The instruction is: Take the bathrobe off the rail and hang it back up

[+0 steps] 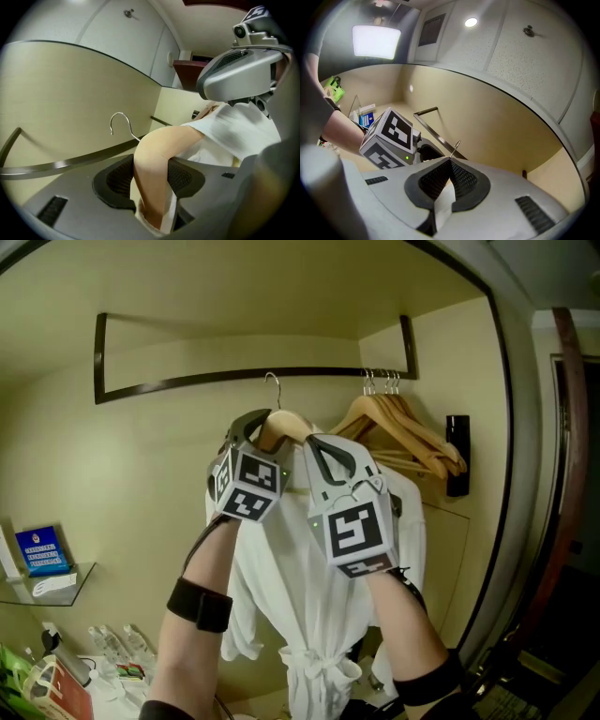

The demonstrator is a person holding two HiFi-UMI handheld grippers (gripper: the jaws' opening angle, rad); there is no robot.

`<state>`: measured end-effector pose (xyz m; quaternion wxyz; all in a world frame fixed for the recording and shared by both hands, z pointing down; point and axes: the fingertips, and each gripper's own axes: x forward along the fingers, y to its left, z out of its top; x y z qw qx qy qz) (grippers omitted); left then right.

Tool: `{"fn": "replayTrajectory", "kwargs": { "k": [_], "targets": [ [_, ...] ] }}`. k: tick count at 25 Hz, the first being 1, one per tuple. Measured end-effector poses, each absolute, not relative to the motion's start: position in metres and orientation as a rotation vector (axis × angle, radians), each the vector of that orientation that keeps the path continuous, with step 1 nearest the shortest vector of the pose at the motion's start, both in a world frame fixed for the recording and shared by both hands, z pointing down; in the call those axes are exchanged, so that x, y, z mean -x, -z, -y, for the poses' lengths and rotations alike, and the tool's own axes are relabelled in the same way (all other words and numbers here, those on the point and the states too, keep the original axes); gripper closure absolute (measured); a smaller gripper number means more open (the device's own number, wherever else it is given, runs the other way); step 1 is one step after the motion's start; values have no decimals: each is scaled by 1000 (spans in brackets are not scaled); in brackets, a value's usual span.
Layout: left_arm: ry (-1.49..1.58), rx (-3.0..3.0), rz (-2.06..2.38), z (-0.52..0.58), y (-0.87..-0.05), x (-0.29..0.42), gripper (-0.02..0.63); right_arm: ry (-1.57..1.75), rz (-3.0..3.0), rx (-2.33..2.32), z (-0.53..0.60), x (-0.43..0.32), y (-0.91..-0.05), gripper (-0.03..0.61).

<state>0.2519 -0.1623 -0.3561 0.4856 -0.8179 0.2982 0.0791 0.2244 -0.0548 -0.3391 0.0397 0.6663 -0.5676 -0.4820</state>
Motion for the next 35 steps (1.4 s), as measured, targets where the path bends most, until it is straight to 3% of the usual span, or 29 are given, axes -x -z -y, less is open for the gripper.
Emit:
{"fn": "replayTrajectory", "kwargs": {
  "k": [13, 35],
  "targets": [
    [-196, 2010, -680, 189, 418, -256, 405, 1499, 1690, -2060, 80, -226, 384, 558],
    [-162, 2071, -738, 257, 388, -260, 403, 1440, 1711, -2030, 133, -227, 356, 558]
  ]
}}
